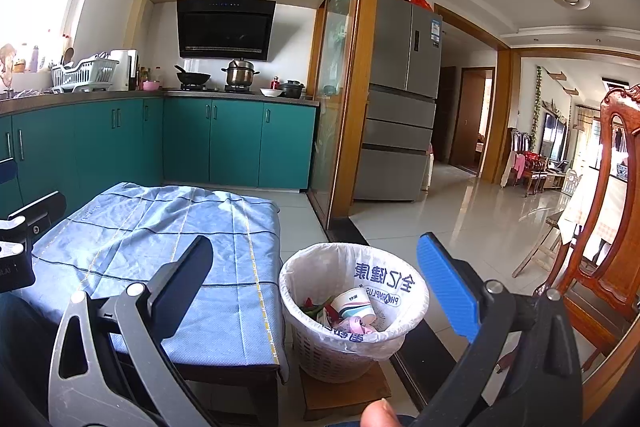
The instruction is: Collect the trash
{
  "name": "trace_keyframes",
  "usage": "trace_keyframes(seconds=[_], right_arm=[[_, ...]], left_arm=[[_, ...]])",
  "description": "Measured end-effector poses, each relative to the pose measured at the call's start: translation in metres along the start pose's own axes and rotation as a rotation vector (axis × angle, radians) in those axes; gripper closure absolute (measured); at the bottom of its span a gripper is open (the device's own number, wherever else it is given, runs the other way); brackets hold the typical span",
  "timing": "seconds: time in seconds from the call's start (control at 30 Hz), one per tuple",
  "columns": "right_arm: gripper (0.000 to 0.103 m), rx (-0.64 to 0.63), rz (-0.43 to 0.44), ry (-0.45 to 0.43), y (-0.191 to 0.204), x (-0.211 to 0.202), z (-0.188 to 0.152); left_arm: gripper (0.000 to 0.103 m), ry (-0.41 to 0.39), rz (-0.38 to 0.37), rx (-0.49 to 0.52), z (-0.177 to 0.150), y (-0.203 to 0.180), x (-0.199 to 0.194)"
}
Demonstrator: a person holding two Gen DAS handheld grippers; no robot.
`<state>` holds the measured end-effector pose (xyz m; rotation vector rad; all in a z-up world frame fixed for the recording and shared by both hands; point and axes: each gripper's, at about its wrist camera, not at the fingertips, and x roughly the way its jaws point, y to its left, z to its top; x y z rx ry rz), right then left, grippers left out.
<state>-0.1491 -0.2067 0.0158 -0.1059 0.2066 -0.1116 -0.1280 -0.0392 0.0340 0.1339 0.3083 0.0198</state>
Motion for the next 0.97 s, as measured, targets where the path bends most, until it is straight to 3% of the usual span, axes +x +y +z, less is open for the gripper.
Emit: trace_keyframes(seconds=[0.83, 0.97], right_arm=[[0.003, 0.002, 0.002, 0.012, 0.0, 0.003, -0.003], [0.003, 0.003, 0.057, 0.003, 0.005, -0.002, -0.004]], left_arm=[[0.003, 0.011, -0.007, 0.009, -0.003, -0.004, 0.006], [0.003, 0.025, 0.012, 0.039, -0.007, -0.002, 0.023]])
